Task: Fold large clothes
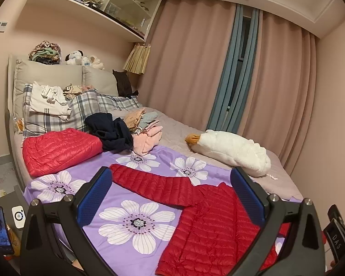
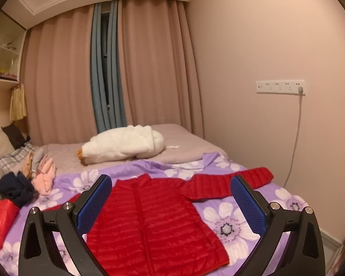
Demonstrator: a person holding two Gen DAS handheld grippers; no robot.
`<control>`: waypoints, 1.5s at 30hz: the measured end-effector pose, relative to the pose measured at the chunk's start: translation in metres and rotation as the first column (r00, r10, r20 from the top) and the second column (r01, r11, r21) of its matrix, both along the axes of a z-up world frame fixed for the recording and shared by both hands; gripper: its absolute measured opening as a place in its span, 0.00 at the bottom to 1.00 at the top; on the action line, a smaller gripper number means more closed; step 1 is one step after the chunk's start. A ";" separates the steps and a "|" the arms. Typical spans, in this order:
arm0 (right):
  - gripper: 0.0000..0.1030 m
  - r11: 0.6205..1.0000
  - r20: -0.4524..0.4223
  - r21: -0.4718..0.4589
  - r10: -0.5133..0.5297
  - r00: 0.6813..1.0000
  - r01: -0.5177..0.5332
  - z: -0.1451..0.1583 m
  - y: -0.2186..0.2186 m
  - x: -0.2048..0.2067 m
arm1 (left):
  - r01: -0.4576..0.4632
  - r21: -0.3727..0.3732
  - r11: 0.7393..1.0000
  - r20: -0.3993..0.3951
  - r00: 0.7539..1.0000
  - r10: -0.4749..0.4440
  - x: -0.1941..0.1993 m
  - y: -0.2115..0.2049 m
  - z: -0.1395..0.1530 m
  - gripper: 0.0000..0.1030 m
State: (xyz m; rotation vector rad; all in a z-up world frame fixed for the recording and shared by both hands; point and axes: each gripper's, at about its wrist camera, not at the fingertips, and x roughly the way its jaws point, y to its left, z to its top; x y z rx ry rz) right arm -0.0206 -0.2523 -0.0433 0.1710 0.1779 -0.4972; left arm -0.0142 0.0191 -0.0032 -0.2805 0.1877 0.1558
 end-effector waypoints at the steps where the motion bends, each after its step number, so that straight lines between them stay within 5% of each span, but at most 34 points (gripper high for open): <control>1: 0.99 1.000 0.002 0.000 -0.001 1.000 0.001 0.001 0.001 0.000 | -0.008 0.002 1.000 0.000 1.000 0.008 0.001 0.001 -0.001 1.00; 45: 0.99 0.999 -0.039 -0.027 0.029 0.999 -0.030 -0.005 0.005 0.017 | -0.044 0.004 0.999 -0.062 0.997 0.044 0.019 0.012 -0.014 1.00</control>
